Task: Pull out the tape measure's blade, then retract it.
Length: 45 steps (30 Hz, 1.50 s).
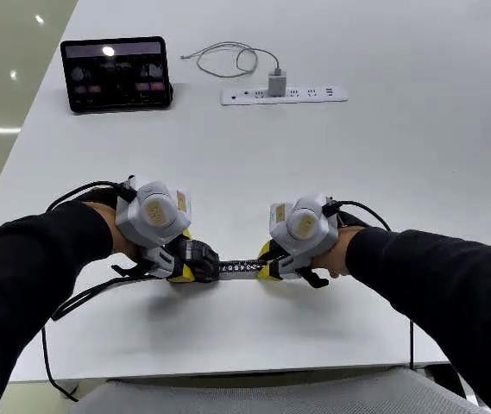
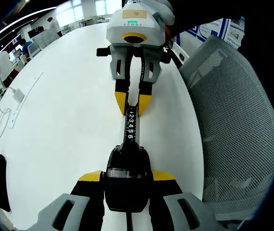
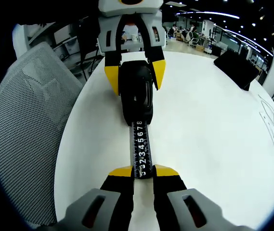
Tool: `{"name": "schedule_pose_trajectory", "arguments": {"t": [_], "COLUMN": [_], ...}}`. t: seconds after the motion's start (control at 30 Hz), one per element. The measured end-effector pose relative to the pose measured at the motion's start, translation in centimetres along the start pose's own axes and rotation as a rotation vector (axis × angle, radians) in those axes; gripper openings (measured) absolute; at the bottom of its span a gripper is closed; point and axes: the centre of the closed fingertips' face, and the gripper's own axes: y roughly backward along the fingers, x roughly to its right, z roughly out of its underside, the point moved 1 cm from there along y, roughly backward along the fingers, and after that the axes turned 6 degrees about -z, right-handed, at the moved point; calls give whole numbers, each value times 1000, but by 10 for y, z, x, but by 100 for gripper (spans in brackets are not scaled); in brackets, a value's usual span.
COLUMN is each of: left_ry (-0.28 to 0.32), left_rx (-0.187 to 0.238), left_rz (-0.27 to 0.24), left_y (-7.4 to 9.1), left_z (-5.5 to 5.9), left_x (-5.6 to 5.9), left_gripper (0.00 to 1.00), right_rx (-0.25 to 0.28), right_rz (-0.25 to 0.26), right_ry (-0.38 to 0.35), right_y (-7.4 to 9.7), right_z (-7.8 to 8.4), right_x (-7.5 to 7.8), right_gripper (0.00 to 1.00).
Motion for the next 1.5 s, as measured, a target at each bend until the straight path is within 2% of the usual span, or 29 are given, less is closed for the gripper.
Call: {"name": "schedule_pose_trajectory", "arguments": {"t": [1.5], "left_ry": [7], "left_rx": [10], "left_rz": [-21], "left_y": [-1], "left_z": [1], "left_x": [-1], "left_gripper": [31], "right_rx": [-19], "right_rz": [14], "right_ry": [-4], "right_y": [12], "right_z": [17], "right_x": [0], "right_gripper": [10]}}
